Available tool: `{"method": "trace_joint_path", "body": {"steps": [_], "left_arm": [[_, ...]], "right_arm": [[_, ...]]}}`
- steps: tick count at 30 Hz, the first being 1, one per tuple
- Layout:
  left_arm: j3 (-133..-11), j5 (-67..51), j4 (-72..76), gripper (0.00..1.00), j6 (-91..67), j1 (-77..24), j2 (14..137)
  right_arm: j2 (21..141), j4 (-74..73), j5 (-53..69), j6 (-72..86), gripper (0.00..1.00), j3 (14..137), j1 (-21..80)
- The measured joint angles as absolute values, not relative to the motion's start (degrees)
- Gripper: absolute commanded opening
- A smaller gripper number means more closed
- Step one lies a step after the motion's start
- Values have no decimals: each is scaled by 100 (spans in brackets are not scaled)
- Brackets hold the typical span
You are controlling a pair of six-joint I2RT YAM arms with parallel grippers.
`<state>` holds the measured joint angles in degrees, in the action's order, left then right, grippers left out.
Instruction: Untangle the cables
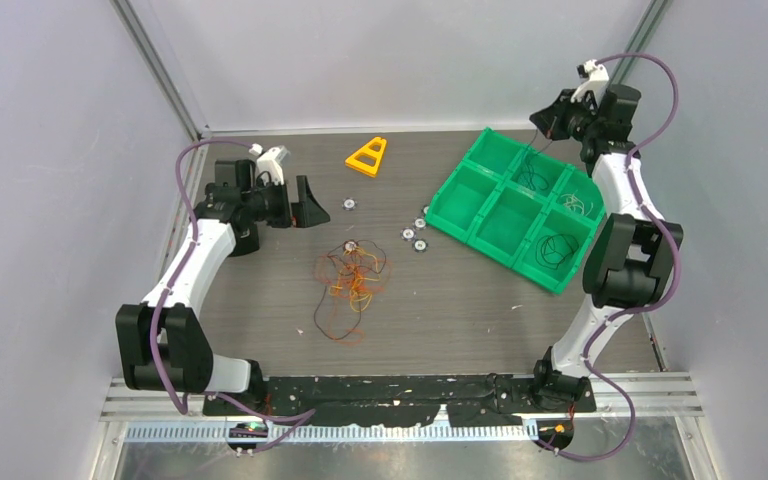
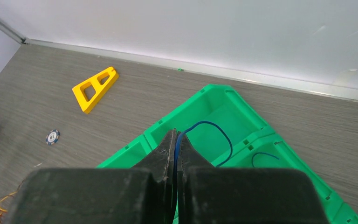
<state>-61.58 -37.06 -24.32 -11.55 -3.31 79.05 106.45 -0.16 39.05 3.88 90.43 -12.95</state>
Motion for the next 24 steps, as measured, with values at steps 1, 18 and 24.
{"method": "trace_joint_path", "body": {"steps": [1,18,24], "left_arm": [[-6158,-3701,-2432,100,-1153,-331,7905],[-6278,-3500,-2759,100,-923,-331,7957],[-6296,-3448,-2832,100,-851,-331,7972]], "right_arm": [[10641,12,3883,410,6,9050,-1310],[11955,-707,3096,-1240,5,10060,-1374],[12103,-1253,2705,-2073,6,10060,-1308]]}}
